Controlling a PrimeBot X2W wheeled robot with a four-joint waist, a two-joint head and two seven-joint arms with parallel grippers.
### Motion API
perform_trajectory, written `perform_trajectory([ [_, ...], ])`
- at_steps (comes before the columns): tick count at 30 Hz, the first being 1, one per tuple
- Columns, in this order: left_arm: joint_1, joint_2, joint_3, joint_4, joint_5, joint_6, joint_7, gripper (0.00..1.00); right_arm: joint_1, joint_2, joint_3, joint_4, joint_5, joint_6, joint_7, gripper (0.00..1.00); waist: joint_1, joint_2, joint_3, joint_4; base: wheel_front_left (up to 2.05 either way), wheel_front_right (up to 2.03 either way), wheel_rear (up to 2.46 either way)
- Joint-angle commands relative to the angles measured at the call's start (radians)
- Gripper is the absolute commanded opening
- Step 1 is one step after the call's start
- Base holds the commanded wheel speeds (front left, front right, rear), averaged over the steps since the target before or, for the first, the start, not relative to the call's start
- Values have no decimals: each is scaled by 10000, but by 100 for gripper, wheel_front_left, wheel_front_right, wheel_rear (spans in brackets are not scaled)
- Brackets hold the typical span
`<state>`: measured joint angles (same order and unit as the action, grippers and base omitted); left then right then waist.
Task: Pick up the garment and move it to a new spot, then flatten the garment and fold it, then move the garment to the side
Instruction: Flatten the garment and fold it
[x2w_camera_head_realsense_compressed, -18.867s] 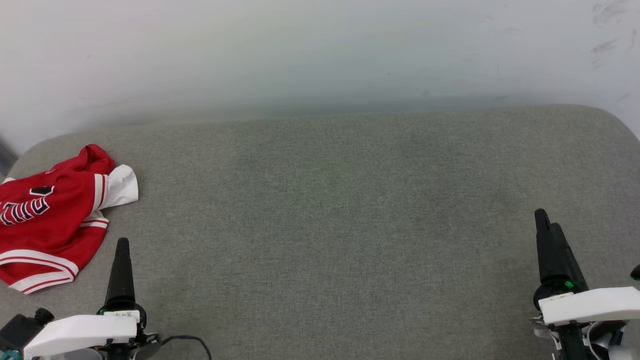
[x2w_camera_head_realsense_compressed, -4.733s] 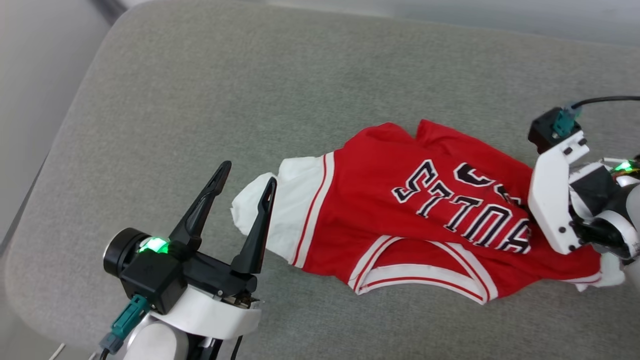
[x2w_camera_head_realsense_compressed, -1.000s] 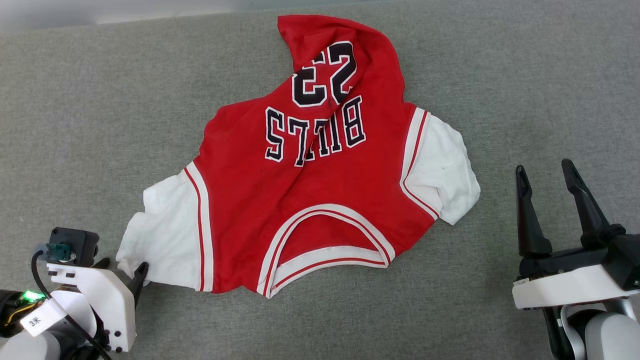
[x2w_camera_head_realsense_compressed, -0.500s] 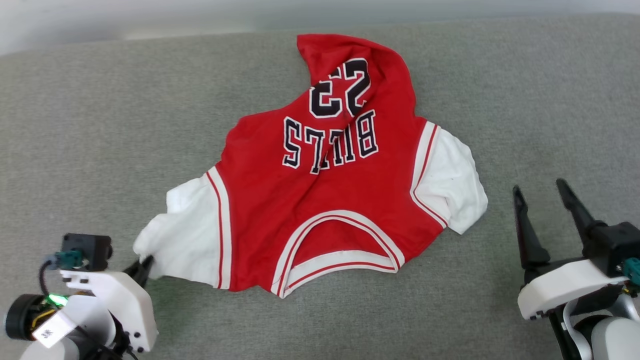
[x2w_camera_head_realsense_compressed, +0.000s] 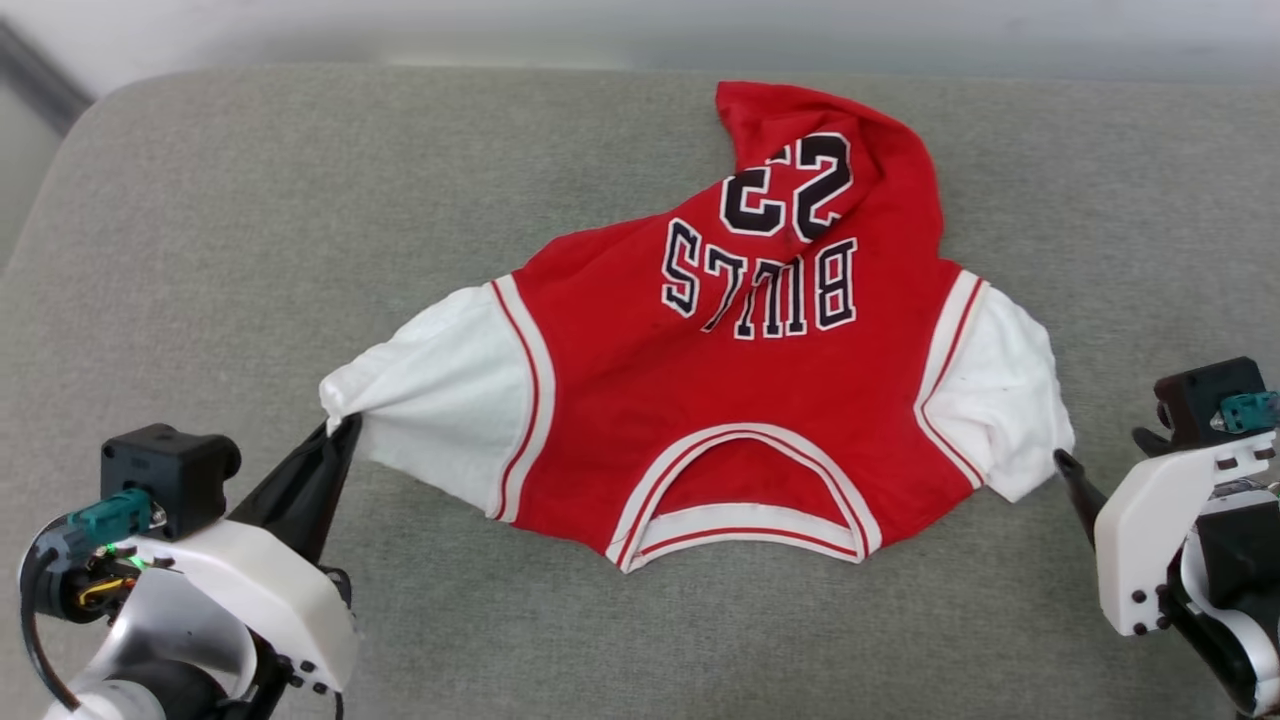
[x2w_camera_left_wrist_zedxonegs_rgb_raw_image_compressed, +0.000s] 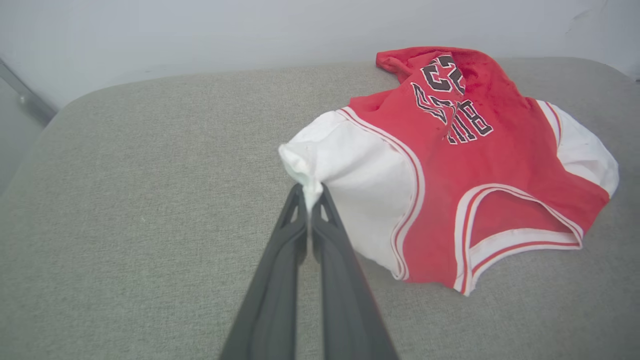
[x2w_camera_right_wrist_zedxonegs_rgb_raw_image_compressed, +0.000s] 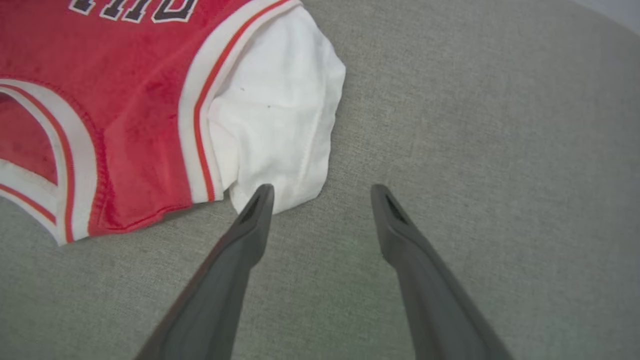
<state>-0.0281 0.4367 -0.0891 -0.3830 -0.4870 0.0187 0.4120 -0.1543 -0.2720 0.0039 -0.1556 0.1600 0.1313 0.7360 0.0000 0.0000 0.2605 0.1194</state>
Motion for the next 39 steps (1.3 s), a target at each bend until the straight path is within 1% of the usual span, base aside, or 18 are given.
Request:
perform_trajectory([
  [1, 73, -31, -100, -284, 79, 58, 42, 0, -178, -119, -76, 177, -75, -10, 221, 100, 0, 0, 170, 258, 0, 0, 0],
  [4, 106, -143, -357, -705, 71, 8, 50, 0, -246, -61, -156, 513, -81, -10, 458, 100, 0, 0, 297, 487, 0, 0, 0],
  [9, -12, -253, -641, -1071, 44, -73, 45, 0, -260, 6, -54, 1109, -126, -9, 456, 100, 0, 0, 444, 773, 0, 0, 0],
  [21, -237, -257, -683, -877, -70, -190, -202, 0, -265, -163, 576, 2691, -198, -7, 90, 100, 0, 0, 799, 1068, 0, 0, 0],
  [22, -244, -268, -698, -827, -92, -208, -227, 0, -274, -136, 501, 2809, -211, -7, 42, 53, 0, 0, 785, 1074, 0, 0, 0],
  [23, -248, -283, -714, -768, -104, -231, -234, 0, -303, -144, 475, 2888, -290, -12, -63, 14, 0, 0, 746, 1080, 0, 0, 0],
  [24, -236, -307, -704, -696, -149, -229, -269, 0, -332, -179, 444, 2946, -335, -10, -183, 0, 0, 0, 689, 1075, 0, 0, 0],
  [28, -115, -211, -547, -407, -174, -224, -389, 0, -443, -189, 230, 2787, -197, -10, -678, 0, 0, 0, 331, 959, 0, 0, 0],
  [31, 36, -191, -501, -280, -248, -250, -472, 0, -585, -414, 230, 2248, 86, -9, -1122, 0, 0, 0, -34, 783, 0, 0, 0],
  [34, 149, -162, -362, -283, -341, -246, -601, 0, -625, -540, -70, 1799, 243, -9, -1441, 0, 0, 0, -413, 573, 0, 0, 0],
  [37, 195, -4, -113, -360, -317, -260, -758, 0, -647, -612, -299, 1177, 571, -9, -1442, 0, 0, 0, -787, 334, 0, 0, 0],
  [39, 153, 157, 67, -450, -268, -268, -836, 0, -679, -773, -385, 716, 785, -9, -1313, 0, 0, 0, -1013, 165, 0, 0, 0],
])
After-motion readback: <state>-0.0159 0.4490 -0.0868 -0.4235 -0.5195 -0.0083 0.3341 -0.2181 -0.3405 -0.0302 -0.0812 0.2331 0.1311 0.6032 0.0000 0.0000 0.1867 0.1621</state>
